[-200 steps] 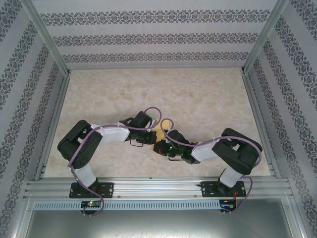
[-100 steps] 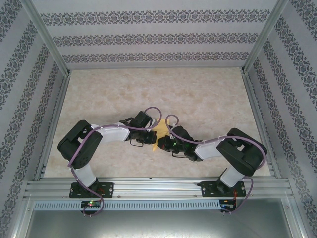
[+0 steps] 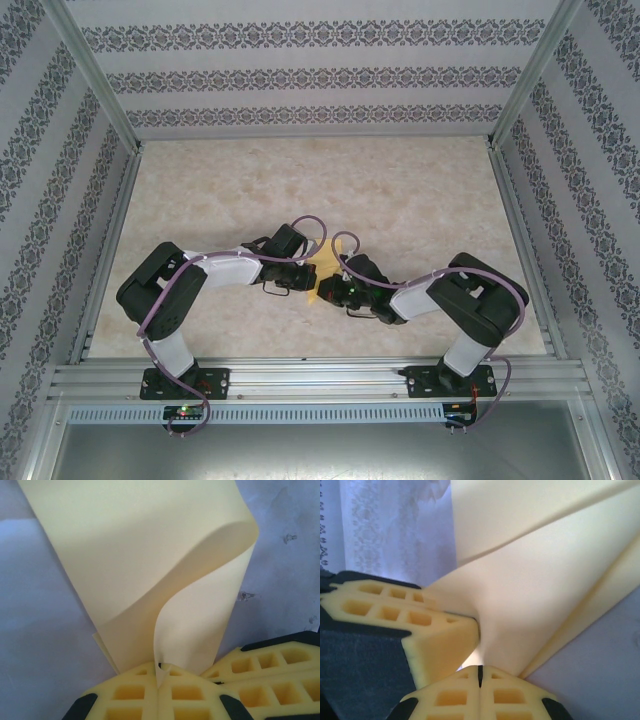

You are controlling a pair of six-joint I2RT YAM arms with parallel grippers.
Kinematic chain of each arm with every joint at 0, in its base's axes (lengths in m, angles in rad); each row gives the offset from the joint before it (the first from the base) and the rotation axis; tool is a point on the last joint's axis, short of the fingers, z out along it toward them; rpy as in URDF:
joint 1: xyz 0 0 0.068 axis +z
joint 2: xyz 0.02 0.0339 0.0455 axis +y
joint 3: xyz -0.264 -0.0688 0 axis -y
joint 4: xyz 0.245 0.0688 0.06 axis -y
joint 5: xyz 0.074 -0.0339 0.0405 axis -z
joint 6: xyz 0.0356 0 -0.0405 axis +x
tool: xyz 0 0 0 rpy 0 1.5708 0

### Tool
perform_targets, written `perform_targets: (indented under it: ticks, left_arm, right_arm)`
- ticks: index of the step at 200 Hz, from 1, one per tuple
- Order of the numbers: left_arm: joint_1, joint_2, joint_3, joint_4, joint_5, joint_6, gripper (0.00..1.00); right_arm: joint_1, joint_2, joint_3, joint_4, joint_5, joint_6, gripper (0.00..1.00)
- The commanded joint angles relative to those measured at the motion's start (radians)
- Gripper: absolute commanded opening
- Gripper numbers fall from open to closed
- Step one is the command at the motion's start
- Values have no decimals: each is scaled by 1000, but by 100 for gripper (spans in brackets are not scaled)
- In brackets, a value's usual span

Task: Fold a paper plane with a square sheet of paper (pick it up from the middle)
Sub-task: Third fold the triangle at the center of the table.

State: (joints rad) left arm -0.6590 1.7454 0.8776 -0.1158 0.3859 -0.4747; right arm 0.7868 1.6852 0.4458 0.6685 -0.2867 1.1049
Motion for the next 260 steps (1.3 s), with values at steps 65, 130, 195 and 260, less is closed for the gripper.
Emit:
perform_targets:
  ticks: [65, 130, 195, 260]
  left_arm:
    - [10, 67, -19, -117, -70, 33, 3]
    - [10, 66, -17, -122, -70, 33, 3]
    - [10, 61, -17, -133, -74, 36, 3]
    - [10, 62, -14, -136, -73, 38, 3]
  right_arm:
    - [-56, -123, 43, -194, 12, -53, 0]
    - [-132, -2, 111, -198, -98, -78, 0]
    - [-144, 22, 125, -248, -78, -75, 0]
    - [-224, -118, 177, -423, -89, -177, 0]
